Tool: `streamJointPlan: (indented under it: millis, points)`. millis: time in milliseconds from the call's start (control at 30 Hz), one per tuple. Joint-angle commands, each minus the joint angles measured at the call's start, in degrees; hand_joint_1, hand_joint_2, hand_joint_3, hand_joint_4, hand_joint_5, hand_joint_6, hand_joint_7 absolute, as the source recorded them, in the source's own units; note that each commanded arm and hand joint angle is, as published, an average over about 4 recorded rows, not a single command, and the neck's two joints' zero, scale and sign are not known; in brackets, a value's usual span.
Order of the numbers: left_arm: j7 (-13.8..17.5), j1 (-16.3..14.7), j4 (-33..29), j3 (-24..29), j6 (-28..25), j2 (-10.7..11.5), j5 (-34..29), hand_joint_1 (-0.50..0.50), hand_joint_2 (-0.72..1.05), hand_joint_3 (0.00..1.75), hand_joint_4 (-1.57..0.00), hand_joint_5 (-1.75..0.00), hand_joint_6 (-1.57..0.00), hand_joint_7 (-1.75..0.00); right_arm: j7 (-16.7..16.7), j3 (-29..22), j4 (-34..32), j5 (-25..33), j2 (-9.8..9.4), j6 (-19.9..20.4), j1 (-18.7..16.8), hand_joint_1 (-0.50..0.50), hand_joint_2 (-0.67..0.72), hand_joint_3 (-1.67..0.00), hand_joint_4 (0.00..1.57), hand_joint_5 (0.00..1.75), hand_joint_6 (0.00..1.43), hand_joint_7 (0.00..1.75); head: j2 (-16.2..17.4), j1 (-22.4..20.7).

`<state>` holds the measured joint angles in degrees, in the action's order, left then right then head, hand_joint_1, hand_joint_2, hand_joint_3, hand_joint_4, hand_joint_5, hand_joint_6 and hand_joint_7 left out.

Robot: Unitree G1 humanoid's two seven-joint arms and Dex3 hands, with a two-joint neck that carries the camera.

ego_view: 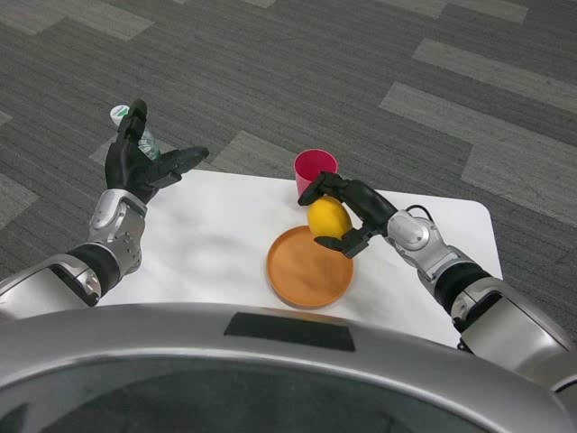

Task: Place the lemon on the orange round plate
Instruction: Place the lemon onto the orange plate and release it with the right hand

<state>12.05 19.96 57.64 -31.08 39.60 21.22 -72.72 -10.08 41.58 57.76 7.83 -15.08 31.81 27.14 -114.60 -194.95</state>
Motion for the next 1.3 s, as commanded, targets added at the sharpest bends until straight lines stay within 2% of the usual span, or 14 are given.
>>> streamJointPlan:
  millis: [33,267,433,700,900,1300]
  points:
    - [-0.01,-0.36,-0.16,0.63,0.22,0.22,0.03,0.50,0.16,0.09,-0.26,0.00,0.00,0.00,-0.29,0.48,2.32,0.87,0.49,-0.56,2.22,-0.21,-0.60,-1.35,0.12,1.65,0.24,1.26,0.25,-0.38]
    - [-0.01,-0.97,-0.46,0.27,0.22,0.40,-0.10,0.50,0.16,0.09,-0.26,0.00,0.00,0.00,0.68,0.52,10.36,1.22,2.86,-0.60,3.36,-0.21,-0.60,-1.35,0.14,1.65,0.23,1.26,0.85,-1.51]
    - [-0.01,-1.19,-0.99,0.16,0.20,0.97,-0.32,0.50,0.16,0.09,-0.26,0.00,0.00,0.00,1.40,1.10,12.97,1.18,3.92,-0.71,4.06,-0.21,-0.60,-1.35,0.14,1.65,0.24,1.26,1.69,-2.55]
    - [0.03,-1.23,-0.95,-0.43,-0.16,1.72,-1.15,0.50,0.16,0.09,-0.26,0.00,0.00,0.00,2.81,4.77,15.85,1.11,6.11,-1.04,5.12,-0.20,-0.60,-1.35,0.16,1.65,0.26,1.26,3.25,-3.61]
    - [0.03,-1.23,-0.90,-0.82,-0.22,1.81,-1.46,0.50,0.16,0.09,-0.26,0.00,0.00,0.00,2.87,6.15,16.03,1.22,6.95,-1.04,5.03,-0.21,-0.60,-1.29,0.14,1.65,0.23,1.26,3.53,-3.68]
    - [-0.01,-1.01,-0.60,-1.48,-0.35,1.72,-1.59,0.50,0.16,0.09,-0.26,0.00,0.00,0.00,3.75,13.66,18.05,1.26,7.65,-2.23,7.36,-0.20,-0.60,-1.27,0.20,1.65,0.23,1.33,4.04,-4.50]
